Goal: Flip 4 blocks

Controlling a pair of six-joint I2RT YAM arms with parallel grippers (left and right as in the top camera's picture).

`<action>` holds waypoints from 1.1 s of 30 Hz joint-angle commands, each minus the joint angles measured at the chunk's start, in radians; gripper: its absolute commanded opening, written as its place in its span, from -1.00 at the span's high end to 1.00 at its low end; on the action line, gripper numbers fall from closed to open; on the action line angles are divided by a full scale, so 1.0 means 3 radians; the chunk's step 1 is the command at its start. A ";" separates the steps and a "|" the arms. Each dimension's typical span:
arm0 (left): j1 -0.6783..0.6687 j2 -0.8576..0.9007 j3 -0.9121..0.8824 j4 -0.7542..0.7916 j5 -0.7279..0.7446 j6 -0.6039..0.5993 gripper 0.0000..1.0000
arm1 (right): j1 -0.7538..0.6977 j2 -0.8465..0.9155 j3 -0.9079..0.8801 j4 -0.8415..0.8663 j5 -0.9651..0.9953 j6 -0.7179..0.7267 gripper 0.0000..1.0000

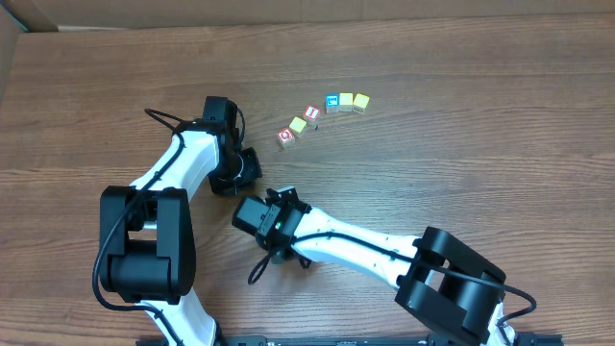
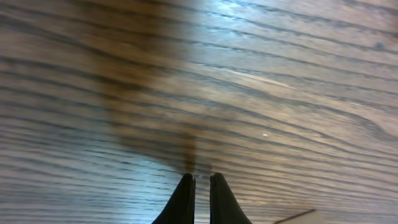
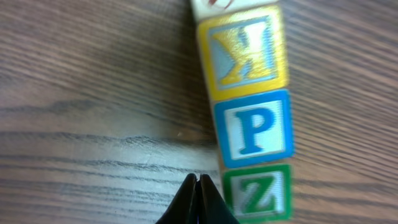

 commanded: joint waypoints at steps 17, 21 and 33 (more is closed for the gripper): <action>-0.0445 0.0103 0.0960 -0.0718 -0.0139 0.0088 0.92 | -0.0340 -0.0418 -0.0003 -0.0650 -0.0294 0.0027 0.92; -0.0476 0.0389 0.0960 -0.0718 0.0011 0.0032 0.92 | -0.0231 -0.0418 -0.0203 -0.0552 -0.0290 0.0027 0.92; -0.0481 0.0730 0.0959 -0.0741 0.0253 0.0046 0.92 | -0.0192 -0.0418 -0.0600 -0.0050 -0.0281 -0.0015 0.92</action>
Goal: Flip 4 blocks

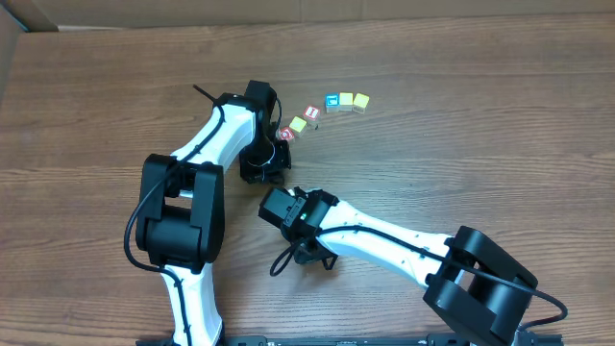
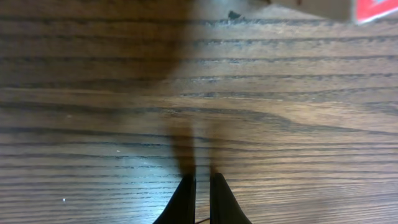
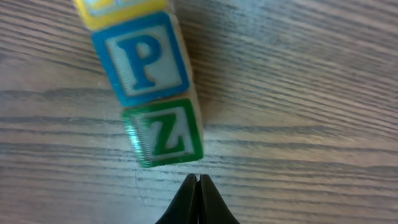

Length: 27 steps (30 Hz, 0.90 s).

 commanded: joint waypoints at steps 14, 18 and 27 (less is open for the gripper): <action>-0.0006 0.0037 0.0017 -0.0075 0.0076 -0.0010 0.92 | -0.0003 -0.0056 -0.0148 0.0215 -0.0407 -0.0165 0.92; -0.0008 0.0037 0.0017 -0.0113 0.0121 -0.0010 0.92 | -0.0003 -0.0052 -0.0149 0.0252 -0.0394 -0.0165 0.92; -0.0008 0.0037 0.0017 -0.0169 0.0174 0.0108 0.92 | -0.0004 -0.0047 -0.0174 0.0341 -0.0379 -0.0154 0.92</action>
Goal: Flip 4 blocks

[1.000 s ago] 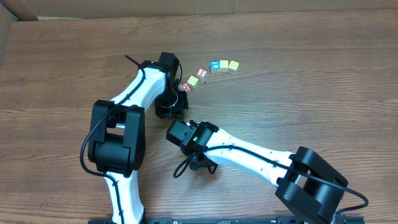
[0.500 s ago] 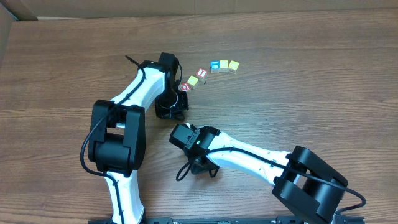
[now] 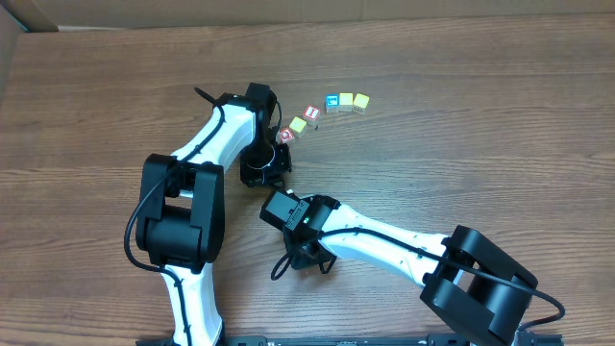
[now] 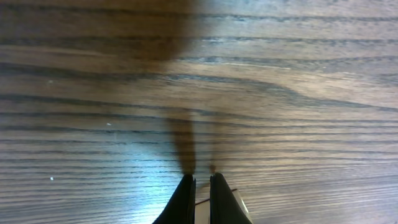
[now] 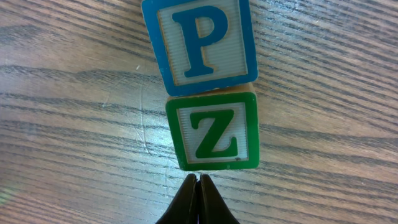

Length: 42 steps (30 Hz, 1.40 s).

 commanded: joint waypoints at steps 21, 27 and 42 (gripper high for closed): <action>-0.0006 0.0036 0.0017 -0.0174 0.0211 0.0235 0.92 | -0.0003 -0.0046 -0.0041 0.0023 -0.0004 -0.0010 0.92; -0.0006 0.0036 0.0017 -0.0154 0.0212 0.0253 0.92 | -0.0005 -0.0045 -0.0041 0.0051 0.0066 0.0043 0.92; -0.0006 0.0036 0.0017 -0.0198 0.0296 0.0364 0.92 | -0.0005 -0.0045 -0.0041 0.0126 0.0085 0.0066 0.92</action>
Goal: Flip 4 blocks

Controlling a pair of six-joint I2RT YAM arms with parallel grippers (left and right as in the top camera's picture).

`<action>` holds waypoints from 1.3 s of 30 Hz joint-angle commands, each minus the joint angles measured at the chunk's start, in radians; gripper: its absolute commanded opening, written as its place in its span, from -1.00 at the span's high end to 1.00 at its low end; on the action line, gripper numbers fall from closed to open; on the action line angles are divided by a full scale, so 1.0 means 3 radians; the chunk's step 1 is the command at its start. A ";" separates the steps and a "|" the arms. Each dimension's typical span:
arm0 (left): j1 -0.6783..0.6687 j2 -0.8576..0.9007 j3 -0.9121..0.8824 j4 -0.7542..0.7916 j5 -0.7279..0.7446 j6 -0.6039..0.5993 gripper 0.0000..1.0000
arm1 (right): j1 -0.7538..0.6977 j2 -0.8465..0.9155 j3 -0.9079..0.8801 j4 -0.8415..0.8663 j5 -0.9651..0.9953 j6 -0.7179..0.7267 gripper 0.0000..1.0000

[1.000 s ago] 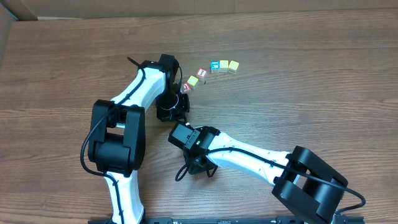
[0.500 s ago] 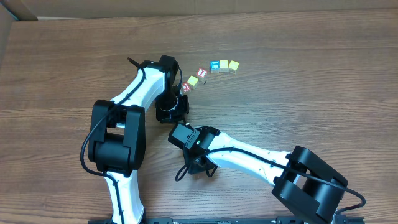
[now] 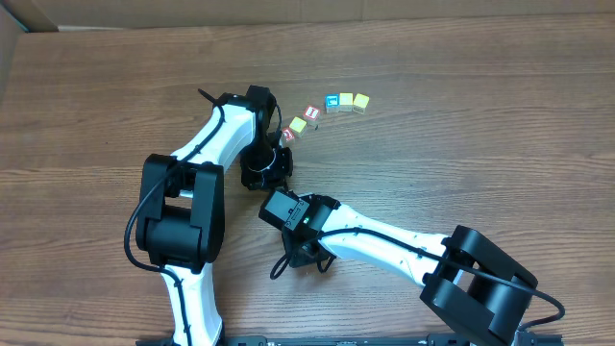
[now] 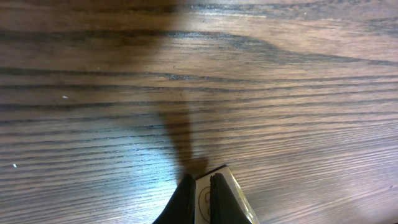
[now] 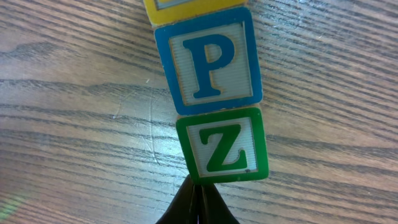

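In the left wrist view my left gripper is shut, its tips over a pale block with a line drawing on its top face. Overhead, that arm ends beside a red block at the near end of a curved row of blocks. My right gripper is shut, its tips at the near edge of a green Z block. A blue P block touches the Z block, and a yellow block lies beyond it. Overhead, the right arm hides these three.
Overhead, the row runs on through a yellow block, a red one, a blue one and two yellow ones. The two arms cross close together mid-table. A cardboard edge runs along the far side.
In the left wrist view more of the pale block now shows under the tips. In the right wrist view the Z block sits closer and meets the tips. Overhead, the arms have barely shifted.
At first my left arm lay left of the row over bare wood, and my right gripper was beside the K, P and Z blocks. The left arm then stood at the row's near end, the right gripper below Z. Now both shut grippers are at a block.
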 commanded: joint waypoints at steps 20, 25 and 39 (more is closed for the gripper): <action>-0.0008 0.0036 0.0017 0.0045 0.0088 0.0137 0.92 | -0.0006 -0.0046 -0.0039 0.0055 0.0041 0.0027 0.92; -0.0013 0.0036 0.0017 0.0128 0.0100 0.0136 0.92 | -0.0006 -0.0046 -0.0039 0.0065 0.0042 0.0113 0.92; -0.0097 0.0036 0.0017 0.0146 0.0098 0.0136 0.92 | -0.0006 -0.0046 -0.0039 0.0090 0.0052 0.0366 0.92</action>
